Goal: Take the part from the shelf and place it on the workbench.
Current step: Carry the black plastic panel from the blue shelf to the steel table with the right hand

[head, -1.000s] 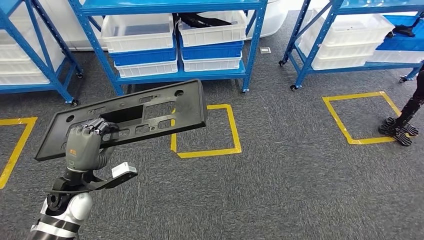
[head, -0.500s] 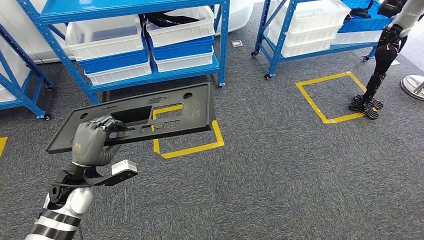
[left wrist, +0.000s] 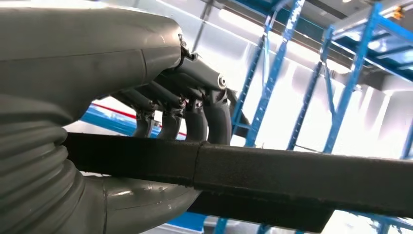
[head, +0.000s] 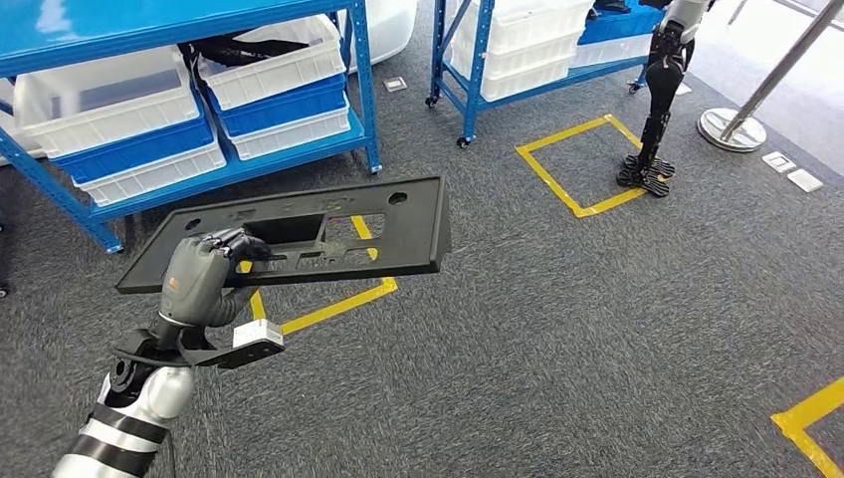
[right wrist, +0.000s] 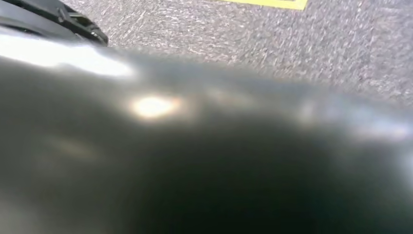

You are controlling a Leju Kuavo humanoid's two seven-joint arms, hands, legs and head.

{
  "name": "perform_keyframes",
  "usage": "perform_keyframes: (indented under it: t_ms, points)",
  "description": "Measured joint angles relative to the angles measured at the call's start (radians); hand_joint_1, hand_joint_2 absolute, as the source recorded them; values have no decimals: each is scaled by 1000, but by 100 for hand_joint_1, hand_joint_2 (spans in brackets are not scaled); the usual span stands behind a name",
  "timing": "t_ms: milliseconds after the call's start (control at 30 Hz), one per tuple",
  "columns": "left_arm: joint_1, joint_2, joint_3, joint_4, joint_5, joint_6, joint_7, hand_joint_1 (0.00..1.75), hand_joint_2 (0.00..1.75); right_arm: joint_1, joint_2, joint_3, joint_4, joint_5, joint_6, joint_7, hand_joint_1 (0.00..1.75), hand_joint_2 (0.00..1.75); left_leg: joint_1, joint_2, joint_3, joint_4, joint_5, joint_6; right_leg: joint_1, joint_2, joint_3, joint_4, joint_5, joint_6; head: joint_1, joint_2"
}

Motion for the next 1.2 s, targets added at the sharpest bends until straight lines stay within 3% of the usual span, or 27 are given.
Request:
perform_keyframes:
  t_ms: [33,67,133,200,267,300,367,400,467,533,567,633,700,767,800,867,933,1000,1033,1067,1100,1133,1200]
  points:
    - [-3,0,-5,2,2,0,-3,175,175,3,-1,-3,-2,1,0,0,0,0,1,-5,7,-20,3,6,0,14,-10,0,1,9,0,0]
    - [-6,-1,-8,2,2,1,-4,175,175,6,0,-5,-2,2,0,0,0,0,0,6,9,-24,6,13,0,8,-15,4,0,14,1,0]
    - [-11,-2,-12,2,2,2,-5,175,175,7,1,-7,-4,3,-1,0,0,0,2,31,13,-33,10,28,5,-44,-50,61,-27,16,7,0]
    - [-12,-2,-14,3,2,2,-5,175,175,4,1,-7,-5,4,-1,0,0,0,-2,58,13,-34,10,35,5,-102,-116,187,-79,12,12,0]
    - [-11,-2,-16,5,2,2,-6,175,175,3,1,-7,-6,4,-1,0,0,0,-4,85,12,-34,8,36,2,-117,-164,279,-105,16,12,0]
    - [-11,-2,-17,5,3,2,-7,175,175,4,1,-8,-6,4,-1,0,0,0,-4,97,12,-34,8,36,1,-121,-160,270,-97,23,12,0]
    - [-12,-2,-20,6,6,3,-14,175,175,4,1,-8,-8,8,0,0,0,0,-4,120,14,-34,6,33,0,-145,-91,146,-51,38,13,0]
    - [-12,-2,-21,6,8,4,-18,175,175,3,1,-8,-9,10,0,0,0,0,-7,131,16,-34,4,29,3,-166,-51,75,-29,39,12,0]
    - [-13,-2,-22,7,10,7,-23,175,175,0,0,-9,-11,14,0,0,0,0,-14,150,21,-34,0,19,11,-189,-9,1,-5,28,11,0]
    - [-15,-2,-23,9,11,10,-27,175,175,1,0,-12,-12,18,0,0,0,0,-16,168,30,-39,-3,7,15,-171,-9,-5,2,11,10,0]
    - [-16,-3,-24,10,11,11,-28,175,175,2,-1,-13,-13,19,0,0,0,0,-13,164,34,-38,-8,0,10,-159,-7,-8,5,4,9,0]
    - [-18,-3,-26,12,11,19,-30,175,175,3,-1,-15,-13,24,2,0,0,0,-9,120,19,11,-45,-9,0,-137,1,-14,8,-10,4,0]
    - [-17,-1,-27,14,14,31,-35,175,175,3,-1,-15,-14,30,4,0,0,0,-8,69,-35,129,-110,-9,-2,-117,4,-14,9,-18,-3,0]
    - [-12,-1,-27,18,23,41,-42,175,175,2,-2,-15,-14,36,7,0,0,0,-9,56,-88,229,-141,-8,1,-91,4,-14,9,-20,-4,0]
    - [-10,-1,-27,20,27,44,-46,175,175,2,-3,-15,-14,39,9,0,0,0,-9,55,-94,235,-130,-7,2,-77,5,-13,8,-20,-4,0]
    - [-8,-1,-27,22,31,47,-50,175,175,3,-4,-15,-14,43,11,0,0,0,-6,46,-53,138,-60,-4,2,-48,8,-10,8,-19,-4,0]
    - [-9,-1,-27,24,31,48,-54,175,175,1,-4,-15,-14,46,13,0,0,0,0,4,2,18,-12,-4,4,-23,4,-4,6,-13,-4,0]
    - [-8,0,-28,27,30,49,-57,175,175,1,-6,-15,-14,48,14,0,0,0,-1,-18,18,-22,-7,-1,3,-3,-6,-4,8,-2,-3,0]
    - [-8,0,-29,27,29,50,-57,175,175,2,-6,-16,-14,48,14,0,0,0,-4,-7,18,-25,-4,5,1,7,-10,-6,11,5,-3,0]
    - [-9,0,-29,28,28,50,-57,175,175,4,-7,-16,-14,48,14,0,0,0,-5,5,20,-28,-1,11,0,8,-15,-6,12,11,-3,0]
    - [-10,-1,-30,28,27,50,-57,175,175,5,-6,-17,-14,49,14,0,0,0,-4,15,22,-32,1,19,1,-7,-23,3,8,15,-2,0]
    - [-12,-1,-30,28,26,51,-58,175,175,5,-6,-18,-14,49,14,0,0,0,-2,28,25,-36,4,26,4,-33,-40,31,-5,16,0,0]
    - [-12,-1,-30,28,24,52,-58,175,175,0,-6,-20,-13,50,15,0,0,0,-4,53,27,-40,4,35,8,-96,-102,150,-53,12,4,0]
